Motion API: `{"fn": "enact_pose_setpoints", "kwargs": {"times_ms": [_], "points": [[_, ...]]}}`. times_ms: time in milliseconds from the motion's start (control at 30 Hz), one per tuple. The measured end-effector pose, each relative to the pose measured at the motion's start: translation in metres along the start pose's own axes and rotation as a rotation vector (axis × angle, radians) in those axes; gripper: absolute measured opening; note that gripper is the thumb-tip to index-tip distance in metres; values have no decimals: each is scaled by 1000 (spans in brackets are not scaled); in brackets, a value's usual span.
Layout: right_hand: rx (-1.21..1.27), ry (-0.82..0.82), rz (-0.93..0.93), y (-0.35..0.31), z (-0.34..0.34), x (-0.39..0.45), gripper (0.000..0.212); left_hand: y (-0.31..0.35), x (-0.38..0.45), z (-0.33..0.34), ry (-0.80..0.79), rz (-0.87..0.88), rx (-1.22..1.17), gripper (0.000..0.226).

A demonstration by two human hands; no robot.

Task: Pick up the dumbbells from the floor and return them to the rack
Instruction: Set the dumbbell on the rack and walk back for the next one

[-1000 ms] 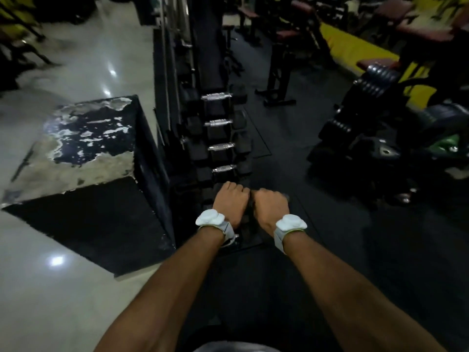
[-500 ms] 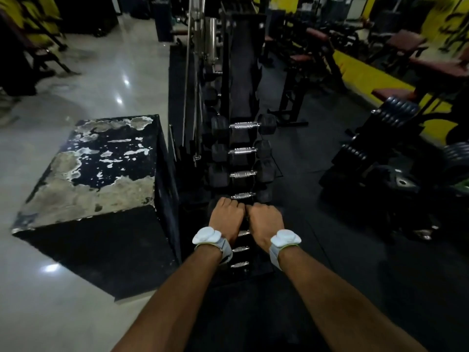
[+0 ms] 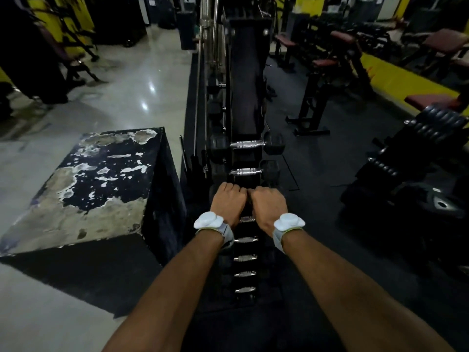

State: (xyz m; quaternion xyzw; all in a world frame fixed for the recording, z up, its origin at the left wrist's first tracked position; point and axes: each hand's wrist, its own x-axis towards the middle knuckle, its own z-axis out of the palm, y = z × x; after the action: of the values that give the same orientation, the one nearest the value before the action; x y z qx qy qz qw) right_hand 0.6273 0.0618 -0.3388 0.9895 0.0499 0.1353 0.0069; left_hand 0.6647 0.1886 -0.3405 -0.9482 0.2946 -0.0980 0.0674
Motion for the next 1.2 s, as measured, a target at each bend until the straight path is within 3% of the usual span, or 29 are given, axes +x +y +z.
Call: {"fn": "enact_pose_setpoints", "kwargs": {"times_ms": [100,333,433,533,733,1200], "points": [[23,10,-9,29,-3,21,27,9,30,-9,5,-29,10,33],[42,9,-61,70,3,45,13,29,68,-10,40,-95,1,30],[4,12,-88,75,4,56,17,26,72,-12,42,-90,-9,34],[-59,100,-119,79,-1,67,31,15,77,-14,169,-71,51,40],[-59,295,-177,75,-34,104,38,-17,95,-43,448,-60,116,39],[-95,332,-84,74,-86,168,35,-63,154,-90,585,-26,167,31]]}}
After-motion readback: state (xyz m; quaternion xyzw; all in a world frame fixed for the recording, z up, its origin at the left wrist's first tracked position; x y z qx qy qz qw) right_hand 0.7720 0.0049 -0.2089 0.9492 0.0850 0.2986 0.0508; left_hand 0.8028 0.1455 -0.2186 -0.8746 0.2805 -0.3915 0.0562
